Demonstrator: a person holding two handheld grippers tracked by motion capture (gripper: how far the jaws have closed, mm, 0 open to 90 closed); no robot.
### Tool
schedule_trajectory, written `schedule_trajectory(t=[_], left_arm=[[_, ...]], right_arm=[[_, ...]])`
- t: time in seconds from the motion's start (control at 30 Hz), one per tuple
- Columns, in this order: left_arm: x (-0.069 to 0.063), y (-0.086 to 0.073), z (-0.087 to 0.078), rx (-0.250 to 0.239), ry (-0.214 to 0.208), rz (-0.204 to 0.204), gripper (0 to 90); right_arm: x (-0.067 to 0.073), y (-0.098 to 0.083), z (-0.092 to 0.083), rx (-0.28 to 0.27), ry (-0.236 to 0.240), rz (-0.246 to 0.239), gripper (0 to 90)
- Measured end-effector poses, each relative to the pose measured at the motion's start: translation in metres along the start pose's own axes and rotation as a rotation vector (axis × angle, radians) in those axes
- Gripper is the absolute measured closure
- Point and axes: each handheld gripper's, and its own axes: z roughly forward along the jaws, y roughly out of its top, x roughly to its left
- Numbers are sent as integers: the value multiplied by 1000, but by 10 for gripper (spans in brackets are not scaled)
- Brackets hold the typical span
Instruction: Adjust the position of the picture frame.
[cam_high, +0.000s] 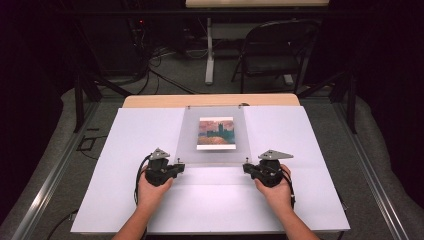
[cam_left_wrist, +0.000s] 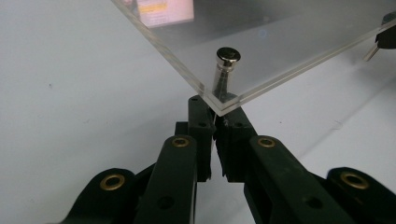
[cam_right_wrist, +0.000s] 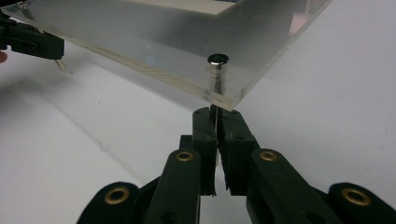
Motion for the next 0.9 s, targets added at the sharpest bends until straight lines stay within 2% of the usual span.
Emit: schedule_trajectory(t=[0.23,0.33,0.9], left_arm=[[-2,0,5,8,-3,11,851],[-2,-1,5,11,-5,4,851],[-5,-5,6,28,-3,24,852]], right_arm=[[-6,-1,2,-1,-10,22,849],[-5,-2,2,2,-13,20,850],[-5,-6,2,19,-20,13,849]])
